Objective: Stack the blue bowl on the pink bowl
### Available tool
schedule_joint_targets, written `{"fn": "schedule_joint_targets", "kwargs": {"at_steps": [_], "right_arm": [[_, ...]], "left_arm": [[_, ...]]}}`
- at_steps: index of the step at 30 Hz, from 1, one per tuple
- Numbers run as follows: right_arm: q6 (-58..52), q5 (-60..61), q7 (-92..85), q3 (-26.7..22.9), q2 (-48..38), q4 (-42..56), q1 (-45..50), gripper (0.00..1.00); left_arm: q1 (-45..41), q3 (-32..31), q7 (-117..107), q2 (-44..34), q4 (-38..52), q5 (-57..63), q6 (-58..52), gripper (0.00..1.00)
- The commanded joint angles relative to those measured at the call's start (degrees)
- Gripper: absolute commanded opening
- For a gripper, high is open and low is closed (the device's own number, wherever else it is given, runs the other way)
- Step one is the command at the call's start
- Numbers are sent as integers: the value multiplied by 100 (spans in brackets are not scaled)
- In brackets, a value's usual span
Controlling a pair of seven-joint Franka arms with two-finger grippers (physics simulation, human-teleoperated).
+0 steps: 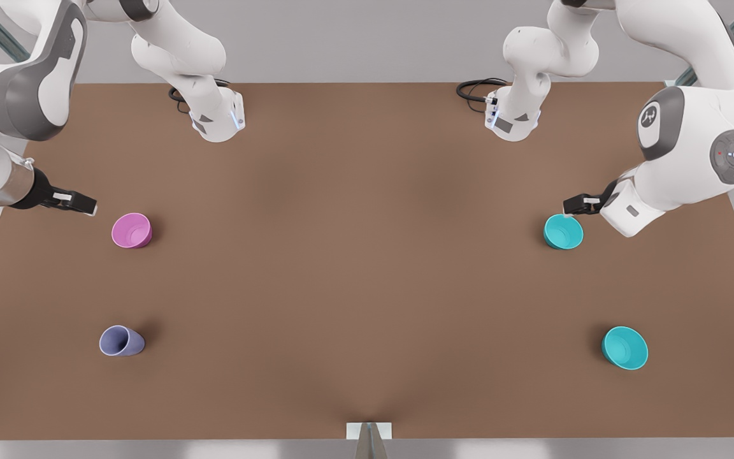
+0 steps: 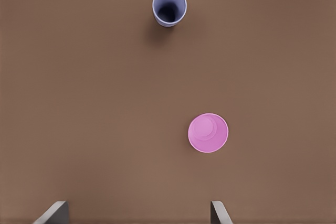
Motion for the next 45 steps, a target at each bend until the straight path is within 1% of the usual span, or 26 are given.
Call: {"fn": "schedule_joint_targets", "kwargs": {"at_steps": [1,3,5,7,8,9,11,13,16,19,22,24,27,32,36,42,44,45], "right_arm": [[-4,-9,-93,0,-6,-3,-2,100],[-4,-9,-93,0,29,-47,-55,100],[92,-167,-197,-18,283,-248,-177,100],[365,-229,-198,-26,406,-758,-590,100],[532,-158,-207,-9,643,-882,-898,100],[663,-158,-242,-9,793,-917,-1012,100],[1586,-158,-796,-9,662,-1681,-1381,100],[2175,-27,-892,-9,556,-2270,-1575,100],[2755,79,-1288,0,258,-3131,-1891,100],[4091,105,-1578,0,11,-4318,-2181,100],[5084,193,-1578,0,81,-4916,-2260,100],[5366,343,-1578,-18,309,-4960,-2375,100],[5516,343,-1569,-18,503,-4969,-2506,100],[5507,343,-1675,-26,512,-5496,-2805,100],[5551,343,-1736,-9,1057,-5531,-2937,100],[5507,351,-1754,9,1004,-5619,-2858,100],[5463,351,-1754,9,1004,-5619,-2858,67],[5463,351,-1754,9,1004,-5619,-2849,62]], "left_arm": [[3,3,-54,-5,11,1,-6,100],[3,3,-54,-5,11,1,-6,100],[-6,-5,-54,13,11,9,-6,100],[-6,3,-54,4,11,1,-112,100],[-15,-5,-54,13,11,1,-112,100],[-15,-5,-54,21,11,1,-112,100],[-15,-5,-54,74,20,1,-77,100],[-24,-5,-54,65,20,10,-103,100],[-24,-5,-54,65,20,10,-112,100],[-15,-5,-54,65,20,10,-200,100],[-24,-5,-54,74,20,10,-261,100],[-24,-5,-54,92,28,-17,-244,100],[-24,-14,-54,127,169,-17,-261,100],[-32,-5,-62,145,187,-26,-270,100],[-32,-14,-71,162,283,-17,-340,100],[-32,-14,-63,171,283,-17,-340,100],[-32,-14,-63,171,283,-17,-349,100],[-32,-14,-63,171,283,-17,-349,100]]}}
